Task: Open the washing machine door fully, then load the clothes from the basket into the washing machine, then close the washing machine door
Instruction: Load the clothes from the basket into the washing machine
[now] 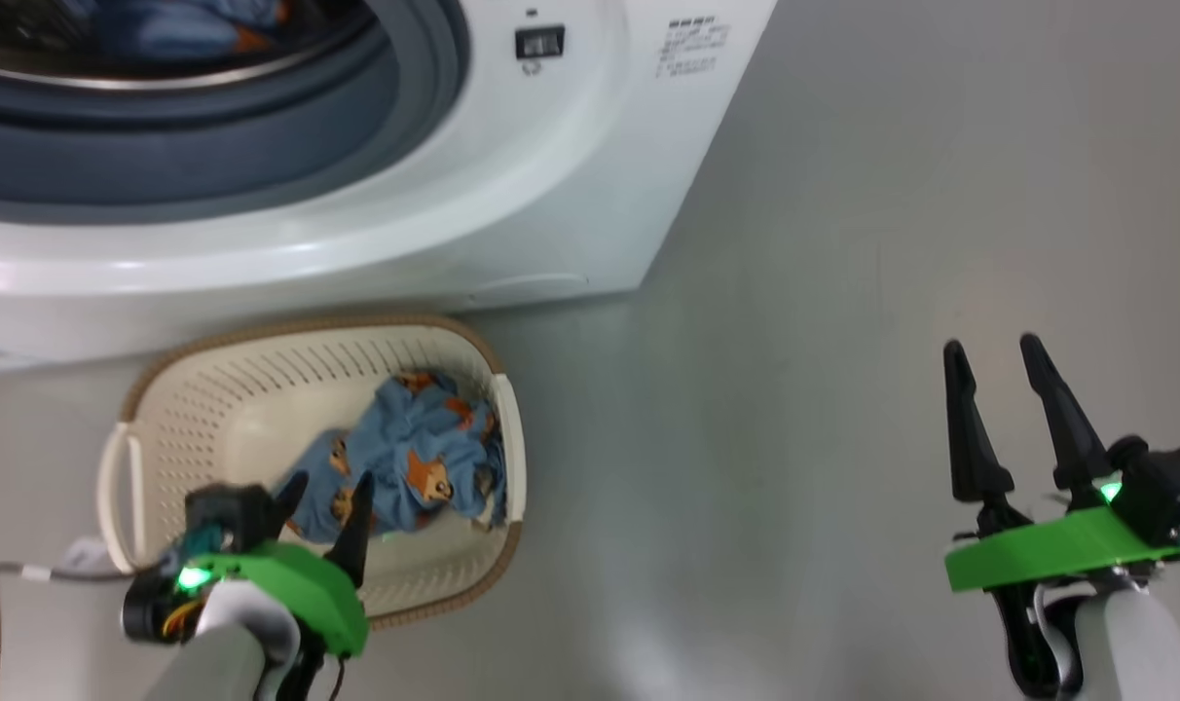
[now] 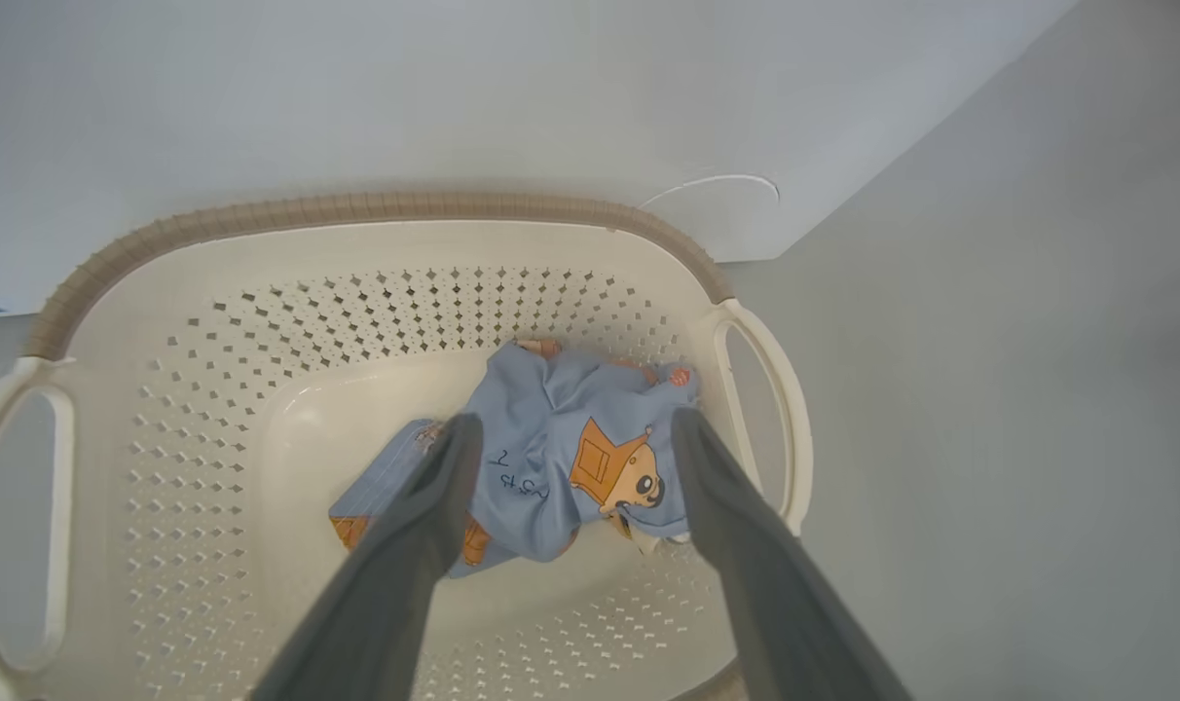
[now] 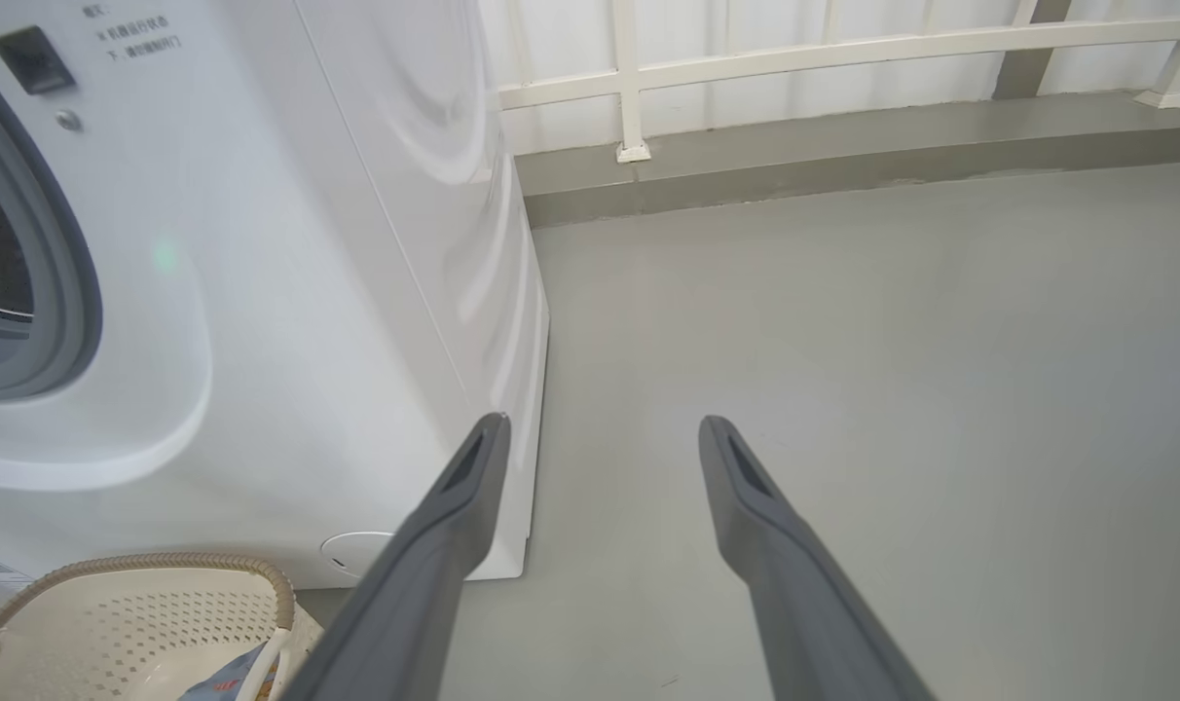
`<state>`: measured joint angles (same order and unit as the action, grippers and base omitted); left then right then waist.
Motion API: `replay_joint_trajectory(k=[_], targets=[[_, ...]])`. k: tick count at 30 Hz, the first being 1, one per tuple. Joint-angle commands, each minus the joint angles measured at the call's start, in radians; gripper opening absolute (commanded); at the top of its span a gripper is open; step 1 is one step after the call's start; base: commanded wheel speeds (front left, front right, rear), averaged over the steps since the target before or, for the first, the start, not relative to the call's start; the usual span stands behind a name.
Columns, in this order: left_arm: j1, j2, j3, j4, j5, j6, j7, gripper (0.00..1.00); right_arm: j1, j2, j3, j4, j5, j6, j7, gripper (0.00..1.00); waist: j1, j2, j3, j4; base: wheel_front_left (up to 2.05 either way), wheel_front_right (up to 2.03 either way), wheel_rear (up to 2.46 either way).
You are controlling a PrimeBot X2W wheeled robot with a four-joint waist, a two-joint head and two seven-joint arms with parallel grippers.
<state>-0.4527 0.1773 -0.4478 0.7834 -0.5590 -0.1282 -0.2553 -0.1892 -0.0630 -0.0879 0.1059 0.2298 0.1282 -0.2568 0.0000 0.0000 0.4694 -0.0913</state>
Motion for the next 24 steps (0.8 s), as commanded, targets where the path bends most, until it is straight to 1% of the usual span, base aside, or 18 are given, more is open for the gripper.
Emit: replay_joint_trajectory(k=[1,9,10,18,24], targets=[[-0.053,0.037,-0.021,0.023,-0.032,-0.003,-0.006,1.00,-0.026,0.002,0.031,-0.030,-0.015,0.003,-0.005,1.00,0.0000,0.0000,0.107,-0.029,0.00,0.00,0.00],[-0.173,0.078,-0.222,0.113,-0.159,-0.003,-0.006,1.00,-0.074,0.009,0.062,-0.043,-0.026,0.003,-0.005,1.00,0.0000,0.0000,0.196,-0.056,0.00,0.00,0.00],[-0.173,0.078,-0.222,0.113,-0.159,-0.003,-0.006,1.00,-0.074,0.009,0.062,-0.043,-0.026,0.003,-0.005,1.00,0.0000,0.0000,0.196,-0.056,0.00,0.00,0.00],[-0.274,0.121,-0.391,0.125,-0.289,-0.003,-0.006,1.00,-0.103,0.011,0.081,-0.056,-0.034,0.003,-0.005,1.00,0.0000,0.0000,0.266,-0.070,0.00,0.00,0.00],[-0.335,0.148,-0.471,0.126,-0.365,-0.003,-0.006,1.00,-0.112,0.012,0.094,-0.065,-0.038,0.003,-0.005,1.00,0.0000,0.0000,0.303,-0.084,0.00,0.00,0.00]])
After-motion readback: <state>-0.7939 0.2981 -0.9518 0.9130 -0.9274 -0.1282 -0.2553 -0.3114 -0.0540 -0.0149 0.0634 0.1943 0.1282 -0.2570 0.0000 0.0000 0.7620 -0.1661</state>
